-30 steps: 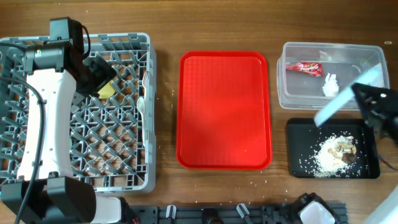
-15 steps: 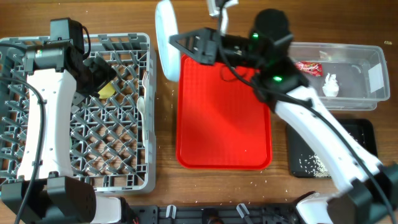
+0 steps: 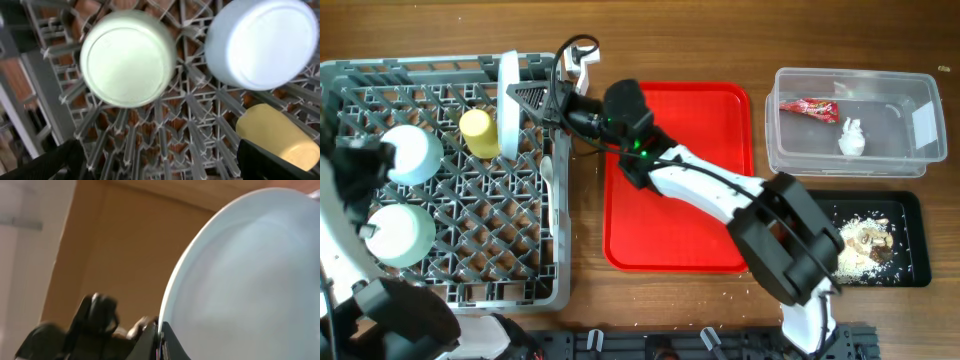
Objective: Sort waste into correct bins and load items into the dishwasher rack
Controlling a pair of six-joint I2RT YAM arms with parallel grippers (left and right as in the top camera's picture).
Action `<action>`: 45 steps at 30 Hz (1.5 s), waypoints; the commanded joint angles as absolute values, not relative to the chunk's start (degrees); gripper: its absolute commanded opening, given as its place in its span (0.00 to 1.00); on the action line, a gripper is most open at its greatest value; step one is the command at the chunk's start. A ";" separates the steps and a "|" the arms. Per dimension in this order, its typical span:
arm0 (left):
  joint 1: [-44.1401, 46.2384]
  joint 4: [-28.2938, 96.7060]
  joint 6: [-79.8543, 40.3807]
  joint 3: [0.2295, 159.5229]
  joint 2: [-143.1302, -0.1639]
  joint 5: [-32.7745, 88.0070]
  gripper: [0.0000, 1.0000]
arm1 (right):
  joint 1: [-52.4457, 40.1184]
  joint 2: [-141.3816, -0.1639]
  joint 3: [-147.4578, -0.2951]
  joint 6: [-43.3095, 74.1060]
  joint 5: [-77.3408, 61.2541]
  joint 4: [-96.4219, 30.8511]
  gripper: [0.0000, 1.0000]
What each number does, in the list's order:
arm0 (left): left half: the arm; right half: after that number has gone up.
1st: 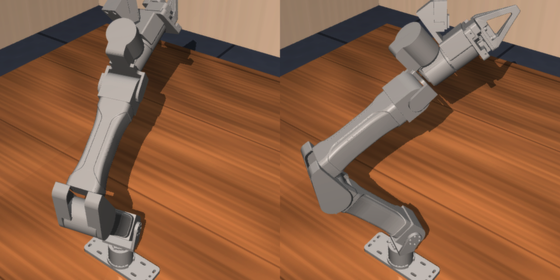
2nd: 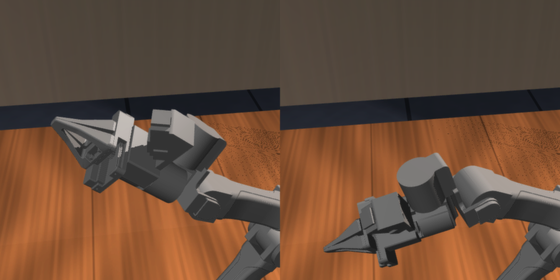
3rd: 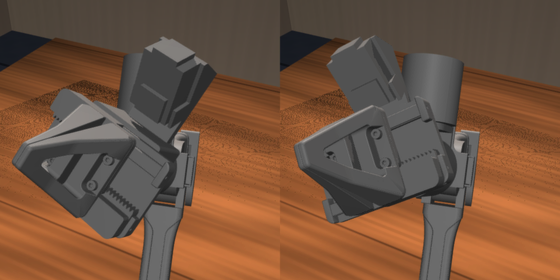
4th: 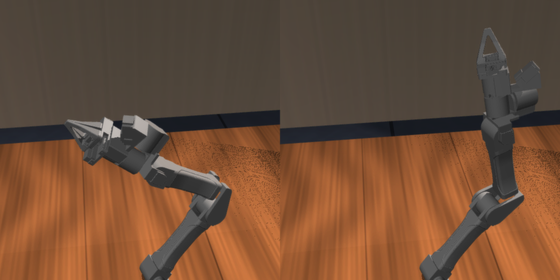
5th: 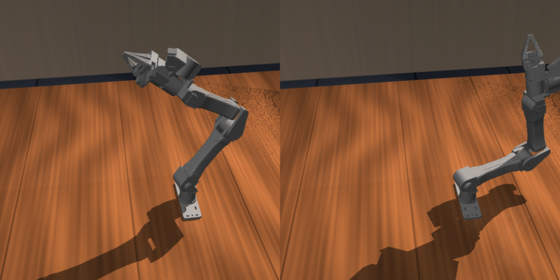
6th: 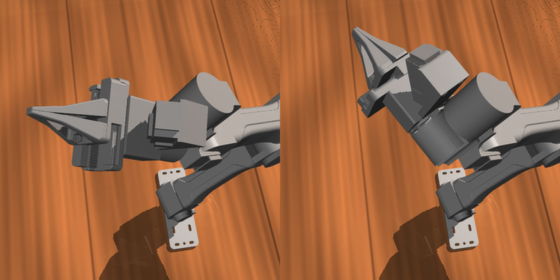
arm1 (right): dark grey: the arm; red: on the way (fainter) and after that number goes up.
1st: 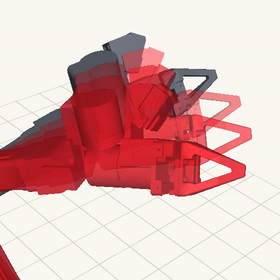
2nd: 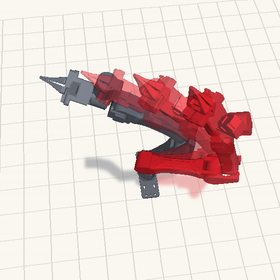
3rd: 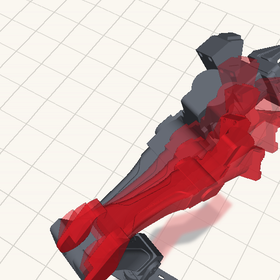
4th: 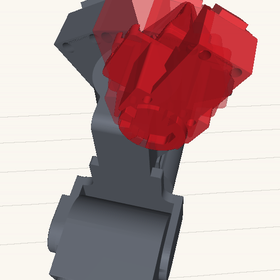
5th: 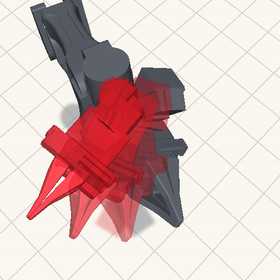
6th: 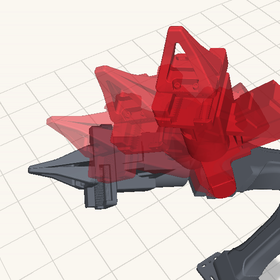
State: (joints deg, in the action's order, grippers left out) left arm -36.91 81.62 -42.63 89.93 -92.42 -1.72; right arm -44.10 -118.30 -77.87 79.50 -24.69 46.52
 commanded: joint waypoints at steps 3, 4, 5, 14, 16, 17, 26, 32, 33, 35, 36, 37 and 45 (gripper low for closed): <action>-44.16 83.64 -44.42 90.00 -92.38 6.24 1.00 | -44.45 -119.70 -78.74 77.76 -16.53 43.68 0.12; -44.12 83.64 -44.42 90.00 -92.38 6.24 1.00 | -44.45 -119.70 -78.74 78.00 -16.53 41.56 0.48; -44.10 83.64 -44.42 90.00 -92.38 6.22 1.00 | -44.45 -119.70 -78.74 77.95 -16.56 40.36 0.71; -44.12 86.83 -44.38 90.00 -92.38 9.47 1.00 | -34.52 -98.80 -78.87 57.58 -21.34 13.26 0.99; -44.12 89.56 -44.31 90.00 -92.38 11.66 1.00 | -30.87 -89.06 -78.87 50.50 -17.72 -1.30 1.00; -44.12 92.16 -43.33 90.00 -92.38 12.62 1.00 | -29.06 -83.64 -78.87 47.09 -15.22 -9.67 1.00; -38.37 96.33 -34.74 90.00 -75.11 14.79 1.00 | -24.51 -53.34 -78.65 41.69 10.76 -64.97 0.99; -20.69 87.70 -41.41 90.00 -55.72 14.76 1.00 | -24.51 -33.69 -68.95 46.74 19.29 -74.63 1.00; -20.05 87.35 -41.43 90.00 -54.22 14.76 1.00 | -24.51 -32.29 -67.46 46.63 19.33 -74.59 1.00; -20.08 87.46 -41.39 90.00 -51.62 14.76 1.00 | -24.51 -31.92 -66.28 46.63 19.49 -76.95 1.00; -20.08 87.46 -41.39 90.00 -51.42 14.74 1.00 | -24.51 -31.92 -66.26 46.65 19.46 -76.99 1.00; -20.08 87.48 -41.39 90.00 -51.42 14.74 1.00 | -24.51 -31.92 -66.28 46.65 19.49 -76.99 1.00; -20.08 87.48 -41.39 90.00 -51.42 14.74 1.00 | -24.51 -31.92 -66.28 46.54 19.49 -77.47 1.00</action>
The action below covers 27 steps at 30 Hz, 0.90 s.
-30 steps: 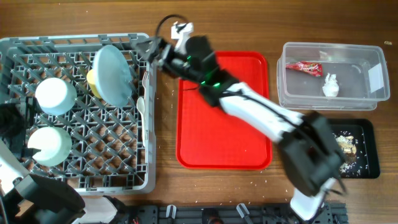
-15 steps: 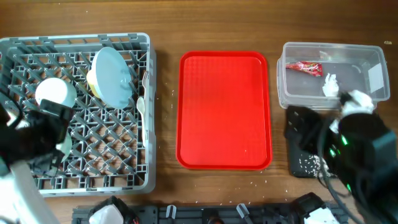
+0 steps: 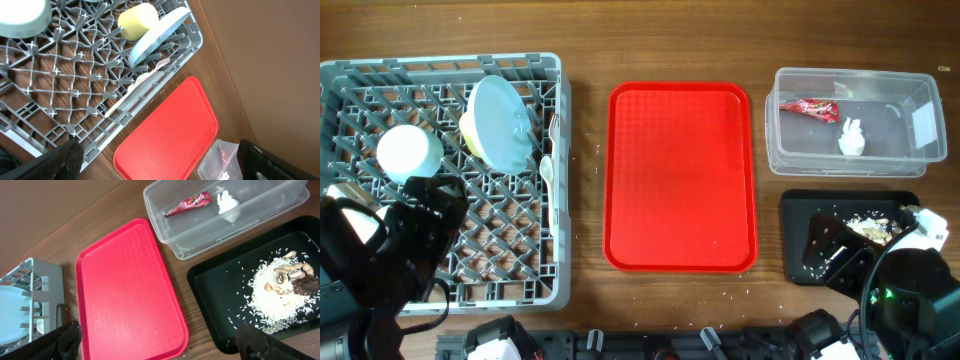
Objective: Sort waste into correct bins and load items into the dishwasher rack
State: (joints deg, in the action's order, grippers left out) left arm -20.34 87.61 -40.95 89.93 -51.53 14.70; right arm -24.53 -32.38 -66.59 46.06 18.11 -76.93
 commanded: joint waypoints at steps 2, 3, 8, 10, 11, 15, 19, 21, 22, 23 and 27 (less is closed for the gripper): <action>-20.08 87.48 -41.39 90.00 -51.42 14.74 1.00 | -24.38 -31.92 -65.82 46.52 21.19 -77.71 1.00; -20.08 87.48 -41.39 90.00 -51.42 14.74 1.00 | -23.57 -31.66 -65.25 46.39 21.87 -76.64 1.00; -20.08 87.48 -41.39 90.00 -51.42 14.76 1.00 | -6.74 -26.92 -48.01 15.18 2.61 -43.88 1.00; -20.08 87.48 -41.39 90.00 -51.42 14.74 1.00 | -1.65 -23.16 -36.05 11.03 -7.09 -29.74 1.00; -20.08 87.48 -41.39 90.00 -51.42 14.76 1.00 | -1.23 -21.76 -32.23 10.94 -8.67 -26.15 1.00; -20.08 87.48 -41.39 90.00 -51.42 14.76 1.00 | -0.99 -10.81 -15.18 10.22 -9.43 -11.51 1.00; -20.08 87.48 -41.39 90.00 -51.42 14.76 1.00 | 2.66 -5.54 -5.26 10.76 -8.86 -2.39 1.00; -20.08 87.48 -41.39 90.00 -51.42 14.76 1.00 | 3.60 -3.97 -1.61 10.68 -9.06 2.52 1.00; -20.08 87.48 -41.39 90.00 -51.42 14.76 1.00 | 3.90 -2.92 -0.16 10.59 -8.86 4.01 1.00; -20.08 87.48 -41.39 90.00 -51.42 14.74 1.00 | 4.23 -1.61 -0.30 10.66 -7.81 2.87 1.00; -20.08 87.48 -41.39 90.00 -51.42 14.74 1.00 | 4.58 -0.19 -0.30 5.91 -4.95 1.32 1.00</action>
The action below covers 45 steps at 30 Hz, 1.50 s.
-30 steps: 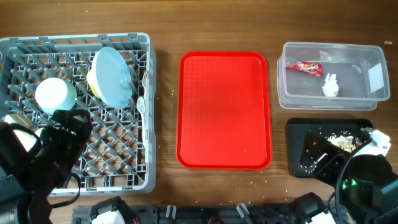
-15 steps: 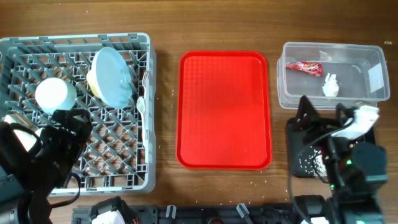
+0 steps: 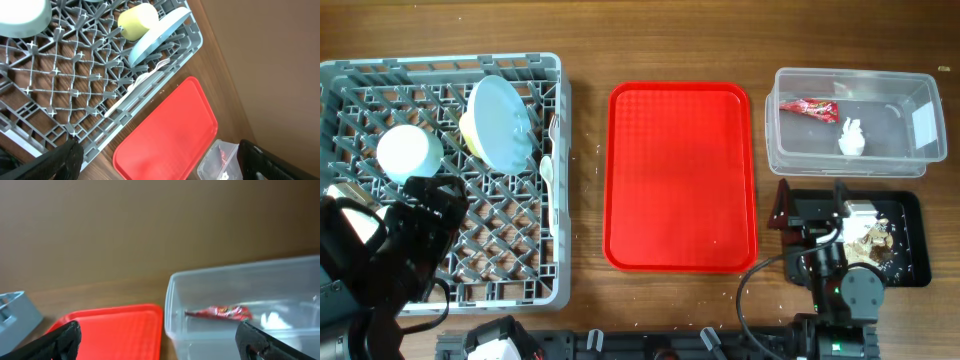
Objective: Sort waste into correct bins and load items into the dishwasher rack
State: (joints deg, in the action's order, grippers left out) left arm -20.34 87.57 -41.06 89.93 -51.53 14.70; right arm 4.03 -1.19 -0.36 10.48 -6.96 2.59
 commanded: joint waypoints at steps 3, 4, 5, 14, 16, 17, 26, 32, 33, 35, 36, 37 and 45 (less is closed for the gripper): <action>-20.08 87.48 -41.39 90.00 -51.42 14.76 1.00 | 4.58 -0.19 -0.30 -1.02 -5.04 0.10 1.00; -20.08 87.48 -41.39 90.00 -51.42 14.74 1.00 | 4.58 -0.19 -0.30 -2.26 -4.71 0.03 1.00; -20.08 87.48 -41.39 90.00 -51.42 14.74 1.00 | 4.58 -0.19 -0.30 -3.09 -4.47 0.03 1.00; -20.08 87.48 -41.39 90.00 -51.42 14.76 1.00 | 4.58 -0.21 -0.32 3.07 -3.90 0.08 1.00; -20.08 87.46 -41.39 90.00 -51.42 14.74 1.00 | 4.58 -0.21 -0.32 3.07 -3.90 0.08 1.00; -20.08 87.48 -41.39 90.00 -51.42 14.74 1.00 | 4.58 -0.21 -0.32 3.07 -3.90 0.05 1.00; -20.08 87.48 -41.39 90.00 -51.42 14.76 1.00 | 4.58 -0.21 -0.32 3.07 -3.90 0.08 1.00; -20.08 90.48 -39.24 89.93 -51.48 8.27 1.00 | 4.58 -0.21 -0.32 3.07 -3.90 0.08 1.00; -19.51 91.59 -39.24 89.56 -51.46 8.25 1.00 | 4.58 -0.21 -0.32 3.07 -3.90 0.08 1.00; -15.09 87.92 -39.22 85.19 -49.45 6.68 1.00 | 4.58 -0.21 -0.32 3.07 -3.90 0.08 1.00; -11.84 83.33 -39.16 80.95 -47.18 4.64 1.00 | 4.58 -0.21 -0.32 3.07 -3.90 0.08 1.00; -9.78 79.57 -38.44 77.47 -45.25 3.66 1.00 | 4.58 -0.21 -0.32 3.07 -3.90 0.08 1.00; -0.47 35.86 -30.17 35.79 -21.74 3.75 1.00 | 4.58 -0.21 -0.32 3.07 -3.90 0.08 1.00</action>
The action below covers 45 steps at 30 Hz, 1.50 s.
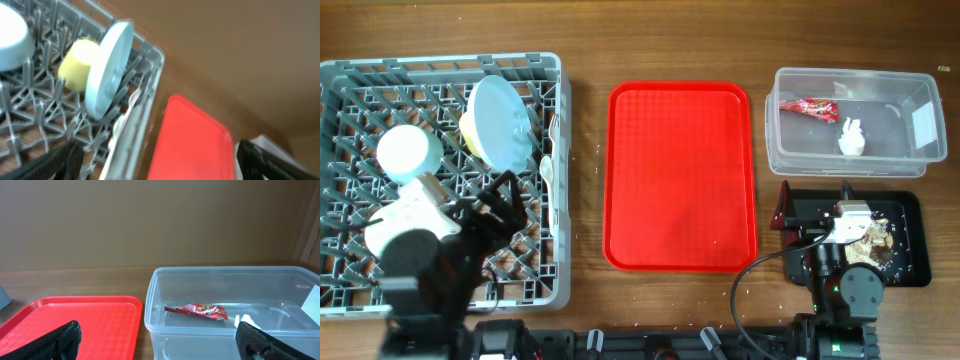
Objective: Sort waste into correct bins and load items into the dishwasher rack
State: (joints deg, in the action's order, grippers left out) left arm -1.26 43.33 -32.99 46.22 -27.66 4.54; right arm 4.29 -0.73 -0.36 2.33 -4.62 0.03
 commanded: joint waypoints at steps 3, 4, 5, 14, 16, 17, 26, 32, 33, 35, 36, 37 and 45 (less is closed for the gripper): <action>-0.47 20.95 -28.69 21.63 -15.25 3.77 1.00 | 4.58 -0.21 -0.32 3.09 -3.90 0.08 1.00; -0.47 16.93 -28.69 17.98 -13.45 3.75 1.00 | 4.58 -0.21 -0.32 3.07 -3.90 0.08 1.00; -0.47 13.93 -28.69 15.38 -12.03 3.60 1.00 | 4.58 -0.21 -0.32 3.07 -3.90 0.08 1.00; -0.47 6.57 -28.67 8.23 -6.63 -4.62 1.00 | 4.58 -0.21 -0.32 3.07 -3.90 0.08 1.00; -0.47 6.59 -28.67 8.23 -5.45 -4.62 1.00 | 4.58 -0.21 -0.32 3.07 -3.90 0.08 1.00; -0.47 6.59 -28.62 8.23 -4.75 -4.62 1.00 | 4.58 -0.21 -0.32 3.07 -3.90 0.08 1.00; -0.47 1.78 -23.75 2.70 -0.16 -4.08 1.00 | 4.58 -0.23 -0.32 3.09 -3.90 0.08 1.00; -0.36 -1.76 -22.13 0.32 -0.16 -3.86 1.00 | 4.58 -0.27 -0.32 3.07 -3.90 0.08 1.00; -0.36 0.78 -19.49 0.32 -0.16 -3.14 1.00 | 4.58 -0.27 -0.32 3.07 -3.90 0.08 1.00; -0.36 4.14 -13.58 0.32 -0.16 -1.23 1.00 | 4.58 -0.27 -0.32 3.07 -3.90 0.08 1.00; -0.36 4.27 -11.90 0.32 -0.16 -0.01 1.00 | 4.58 -0.27 -0.32 3.09 -3.88 0.08 1.00; -0.36 4.38 -10.44 0.32 -0.16 1.15 1.00 | 4.58 -0.27 -0.32 3.07 -3.90 0.10 1.00; -0.36 4.32 -9.52 0.32 -0.16 3.62 1.00 | 4.58 -0.27 -0.32 3.07 -3.88 0.08 1.00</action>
State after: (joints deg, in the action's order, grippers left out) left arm -0.73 4.01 -11.92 0.54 -0.73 1.63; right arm 4.29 -0.73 -0.36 2.33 -4.60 -0.01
